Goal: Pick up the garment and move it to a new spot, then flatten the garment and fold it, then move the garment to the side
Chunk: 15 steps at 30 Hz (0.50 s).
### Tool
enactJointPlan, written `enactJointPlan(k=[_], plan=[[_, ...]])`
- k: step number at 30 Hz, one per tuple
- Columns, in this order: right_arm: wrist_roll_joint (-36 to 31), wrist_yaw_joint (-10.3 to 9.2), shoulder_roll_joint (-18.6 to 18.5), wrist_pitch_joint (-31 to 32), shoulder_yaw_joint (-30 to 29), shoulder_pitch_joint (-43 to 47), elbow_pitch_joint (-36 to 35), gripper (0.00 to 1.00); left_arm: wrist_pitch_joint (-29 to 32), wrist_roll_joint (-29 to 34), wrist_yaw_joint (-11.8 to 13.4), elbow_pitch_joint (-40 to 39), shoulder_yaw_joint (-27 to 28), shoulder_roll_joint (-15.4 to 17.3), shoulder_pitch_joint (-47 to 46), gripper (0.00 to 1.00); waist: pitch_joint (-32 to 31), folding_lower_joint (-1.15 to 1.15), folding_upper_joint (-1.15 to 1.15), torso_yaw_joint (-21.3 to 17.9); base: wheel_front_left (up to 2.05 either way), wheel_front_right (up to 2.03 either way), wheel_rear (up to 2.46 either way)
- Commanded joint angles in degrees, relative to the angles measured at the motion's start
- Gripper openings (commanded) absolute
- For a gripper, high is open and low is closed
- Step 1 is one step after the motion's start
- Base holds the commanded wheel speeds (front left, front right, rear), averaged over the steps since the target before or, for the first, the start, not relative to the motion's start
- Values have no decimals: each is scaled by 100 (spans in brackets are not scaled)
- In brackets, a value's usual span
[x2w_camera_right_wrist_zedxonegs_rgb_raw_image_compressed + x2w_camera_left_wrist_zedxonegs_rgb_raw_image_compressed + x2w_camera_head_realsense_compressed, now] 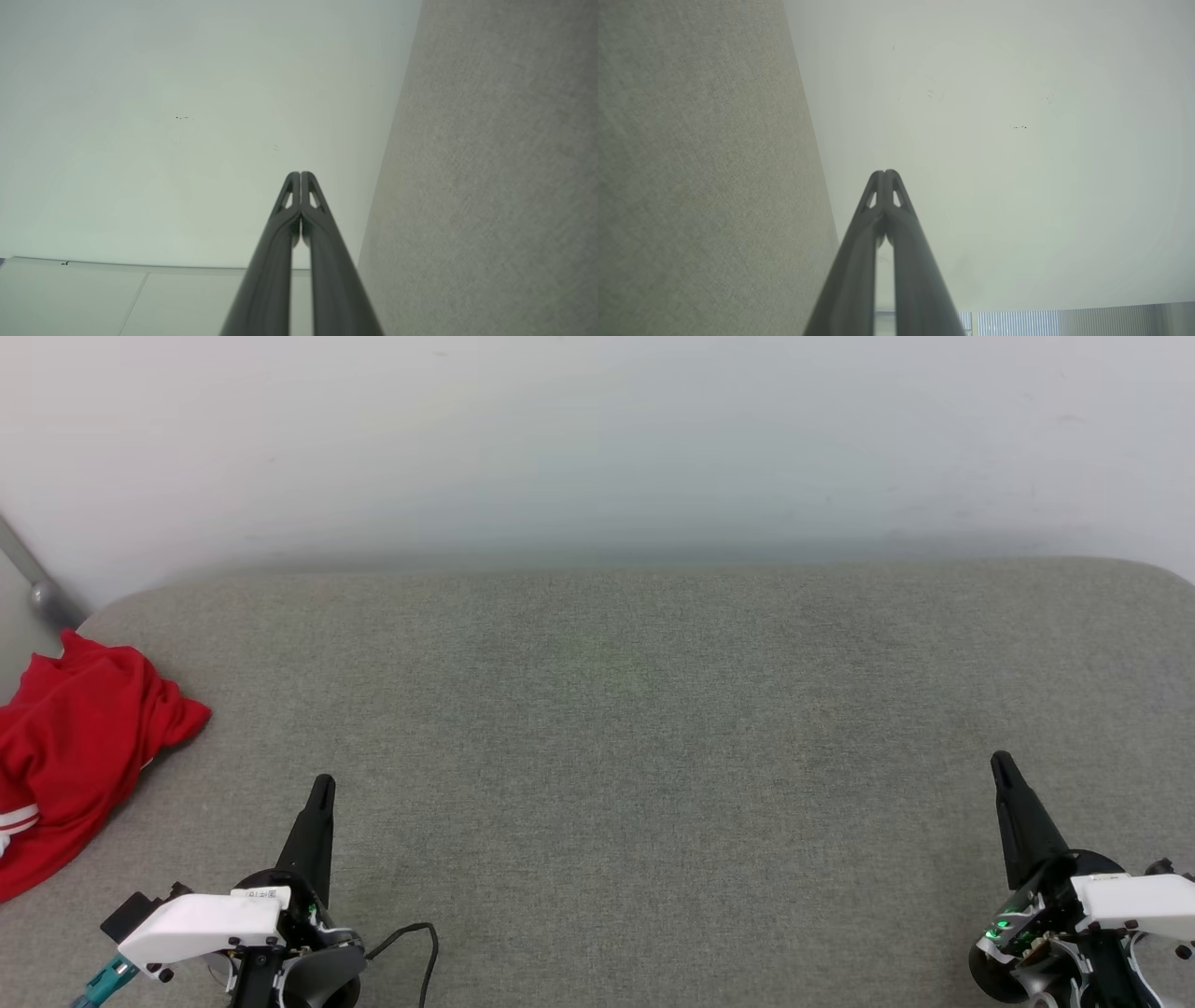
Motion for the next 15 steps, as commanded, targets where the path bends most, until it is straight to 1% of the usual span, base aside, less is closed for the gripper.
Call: enactJointPlan(k=[1,15], plan=[[-32,-2,25,10,-2,-76,6,0,16,16,-13,1,24,-10,-43,0,0,0,0,0,0,0,0],[-30,-2,25,8,-1,-76,6,0,16,16,-13,1,24,-10,-43,0,0,0,0,0,0,0,0]])
